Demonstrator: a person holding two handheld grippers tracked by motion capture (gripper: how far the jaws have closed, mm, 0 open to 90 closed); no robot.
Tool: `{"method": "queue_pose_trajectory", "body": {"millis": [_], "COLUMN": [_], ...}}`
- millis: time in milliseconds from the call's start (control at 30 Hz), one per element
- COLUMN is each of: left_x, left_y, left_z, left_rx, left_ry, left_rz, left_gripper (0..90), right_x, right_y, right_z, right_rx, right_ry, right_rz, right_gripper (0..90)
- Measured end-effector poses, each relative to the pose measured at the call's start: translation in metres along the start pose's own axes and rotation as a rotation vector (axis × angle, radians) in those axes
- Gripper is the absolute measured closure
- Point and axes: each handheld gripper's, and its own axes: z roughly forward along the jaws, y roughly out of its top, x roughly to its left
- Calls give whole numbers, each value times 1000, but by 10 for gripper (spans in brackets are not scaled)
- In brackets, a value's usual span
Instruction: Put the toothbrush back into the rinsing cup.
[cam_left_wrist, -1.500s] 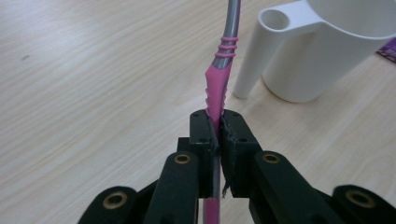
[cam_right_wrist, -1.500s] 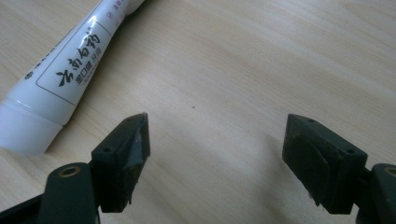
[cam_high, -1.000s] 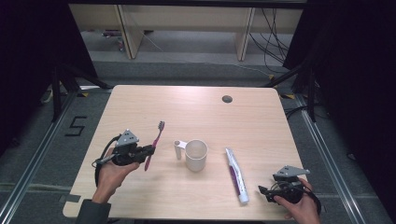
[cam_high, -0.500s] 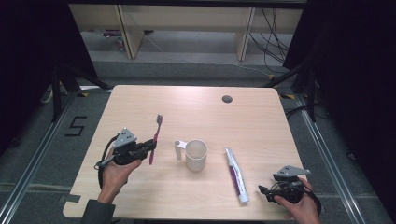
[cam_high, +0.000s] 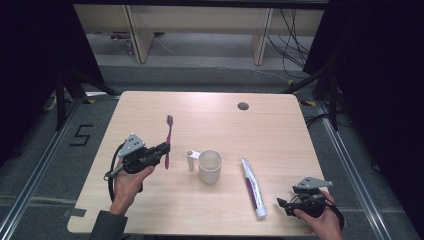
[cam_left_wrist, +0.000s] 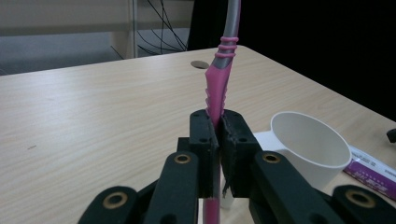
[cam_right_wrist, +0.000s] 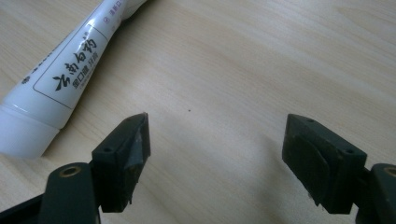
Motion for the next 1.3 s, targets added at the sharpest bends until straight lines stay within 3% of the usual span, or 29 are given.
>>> {"method": "queue_pose_trajectory", "body": {"millis": [500, 533, 667, 733, 767, 800, 900, 967, 1000, 1067, 1133, 1300], "left_x": [-10, -10, -13, -14, -15, -16, -18, -19, -20, -21, -22, -25], "left_y": [10, 11, 15, 16, 17, 18, 20, 20, 21, 22, 24, 28], "left_z": [11, 11, 14, 16, 16, 17, 20, 22, 23, 24, 26, 28], "left_rx": [-59, -60, -76, -79, -78, -81, -86, -89, -87, -92, -98, -106], "left_ry": [-24, -22, -28, -30, -30, -36, -45, -48, -51, -50, -57, -62], "left_rz": [13, 17, 15, 16, 20, 20, 16, 17, 17, 16, 22, 24], "left_gripper": [834, 834, 834, 834, 834, 834, 834, 834, 834, 834, 834, 834], "right_x": [-1, 2, 2, -2, -2, 2, 0, -2, 2, -1, -1, -2], "right_y": [0, 0, 0, 1, 1, 0, 0, 1, 0, 0, 1, 1], "right_z": [-1, -1, 0, -1, -1, -1, -1, -1, 0, -1, -1, -1], "right_rx": [-3, -4, -10, 4, 5, -4, -8, 3, -8, -8, 5, 2], "right_ry": [-1, 1, -1, 21, 19, -3, -4, 21, 9, -3, 19, 23], "right_rz": [-16, 19, 10, -27, -27, 6, -16, -26, 12, -18, -20, -26], "right_gripper": [242, 242, 242, 242, 242, 242, 242, 242, 242, 242, 242, 242]}}
